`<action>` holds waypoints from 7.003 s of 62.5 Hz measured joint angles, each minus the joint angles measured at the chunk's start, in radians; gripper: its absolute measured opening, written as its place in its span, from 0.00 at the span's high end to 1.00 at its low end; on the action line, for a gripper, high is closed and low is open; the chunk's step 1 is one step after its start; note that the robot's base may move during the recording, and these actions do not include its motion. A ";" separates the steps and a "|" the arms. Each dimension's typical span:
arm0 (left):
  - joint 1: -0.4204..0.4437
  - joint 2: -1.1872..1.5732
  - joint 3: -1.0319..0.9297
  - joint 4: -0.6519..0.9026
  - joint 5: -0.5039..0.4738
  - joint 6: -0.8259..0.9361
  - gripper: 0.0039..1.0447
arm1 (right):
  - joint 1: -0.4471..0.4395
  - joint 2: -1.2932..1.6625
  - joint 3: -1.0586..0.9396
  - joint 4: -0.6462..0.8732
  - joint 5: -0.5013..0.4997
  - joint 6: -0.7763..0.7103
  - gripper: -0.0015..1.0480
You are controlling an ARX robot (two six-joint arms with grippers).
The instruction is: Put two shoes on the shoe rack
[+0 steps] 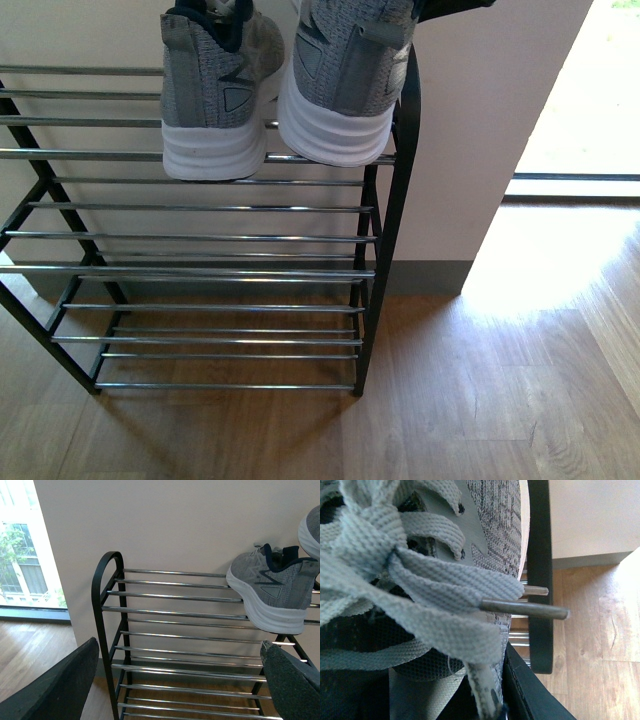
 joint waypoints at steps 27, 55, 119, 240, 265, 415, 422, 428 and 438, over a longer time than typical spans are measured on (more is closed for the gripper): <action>0.000 0.000 0.000 0.000 0.000 0.000 0.09 | 0.015 0.046 0.110 -0.033 -0.072 0.019 0.97; 0.000 0.000 0.000 0.000 0.000 0.000 0.09 | 0.008 0.170 0.109 -0.036 0.027 -0.050 0.97; 0.000 0.000 0.000 0.000 0.000 0.000 0.09 | -0.215 -0.326 -0.346 0.540 -0.093 -0.284 0.09; 0.000 0.000 0.000 0.000 0.000 0.000 0.09 | -0.310 -1.413 -1.615 0.970 -0.076 -0.484 0.99; 0.000 0.000 0.000 0.000 0.000 0.000 0.09 | -0.309 -1.595 -1.615 0.795 -0.076 -0.484 0.99; 0.000 0.000 0.000 0.000 0.000 0.000 0.09 | -0.307 -1.887 -1.615 0.497 -0.073 -0.484 0.09; 0.000 0.000 0.000 0.000 0.000 0.000 0.09 | -0.307 -1.887 -1.615 0.497 -0.074 -0.484 0.09; 0.000 0.000 0.000 0.000 0.000 0.000 0.09 | -0.307 -1.887 -1.615 0.497 -0.073 -0.484 0.09; 0.000 0.000 0.000 0.000 0.000 0.000 0.09 | -0.307 -1.887 -1.615 0.496 -0.073 -0.484 0.09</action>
